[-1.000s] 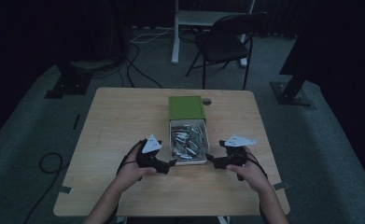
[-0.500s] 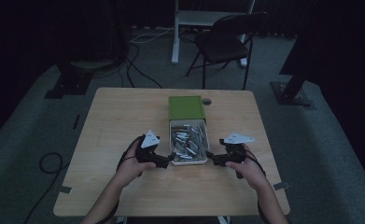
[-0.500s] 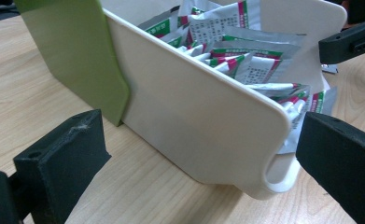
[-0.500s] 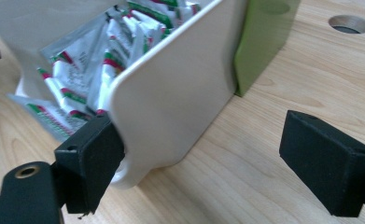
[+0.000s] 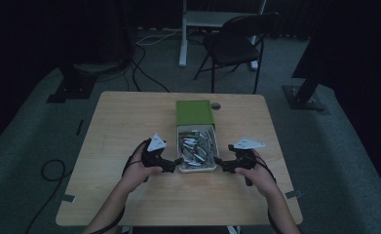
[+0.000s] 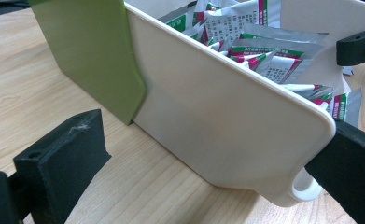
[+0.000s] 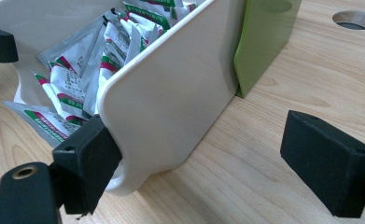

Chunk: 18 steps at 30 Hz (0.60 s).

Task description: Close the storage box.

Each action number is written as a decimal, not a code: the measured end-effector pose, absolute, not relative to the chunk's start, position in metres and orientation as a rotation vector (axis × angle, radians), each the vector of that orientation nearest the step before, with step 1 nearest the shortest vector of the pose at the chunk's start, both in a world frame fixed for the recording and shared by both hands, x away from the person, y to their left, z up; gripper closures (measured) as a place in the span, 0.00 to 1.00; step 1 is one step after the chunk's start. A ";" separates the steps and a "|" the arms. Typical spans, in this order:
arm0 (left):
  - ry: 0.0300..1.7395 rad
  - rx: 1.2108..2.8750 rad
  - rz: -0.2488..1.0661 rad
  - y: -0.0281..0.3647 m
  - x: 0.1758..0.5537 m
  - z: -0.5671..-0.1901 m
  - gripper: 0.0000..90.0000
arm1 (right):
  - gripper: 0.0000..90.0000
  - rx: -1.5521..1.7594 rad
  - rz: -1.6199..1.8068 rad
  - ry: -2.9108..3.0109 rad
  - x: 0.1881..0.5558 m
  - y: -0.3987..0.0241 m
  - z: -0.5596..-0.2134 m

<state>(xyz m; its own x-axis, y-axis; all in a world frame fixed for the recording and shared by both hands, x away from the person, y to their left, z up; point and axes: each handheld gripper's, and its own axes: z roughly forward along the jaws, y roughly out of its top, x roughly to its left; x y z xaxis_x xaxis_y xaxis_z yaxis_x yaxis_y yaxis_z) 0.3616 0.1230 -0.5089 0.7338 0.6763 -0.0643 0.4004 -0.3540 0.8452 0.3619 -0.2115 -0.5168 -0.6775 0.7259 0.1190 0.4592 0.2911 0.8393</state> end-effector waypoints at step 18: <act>0.835 1.998 0.389 0.120 0.373 -0.507 0.03 | 0.15 1.095 1.292 2.257 0.373 -0.211 -0.513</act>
<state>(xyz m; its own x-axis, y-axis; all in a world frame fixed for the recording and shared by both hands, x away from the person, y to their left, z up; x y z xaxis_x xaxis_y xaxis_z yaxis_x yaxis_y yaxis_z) 0.3735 0.1200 -0.5072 0.7216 0.6903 -0.0522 0.4046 -0.3593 0.8409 0.3729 -0.2107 -0.5134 -0.6560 0.7487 0.0952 0.4612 0.2978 0.8358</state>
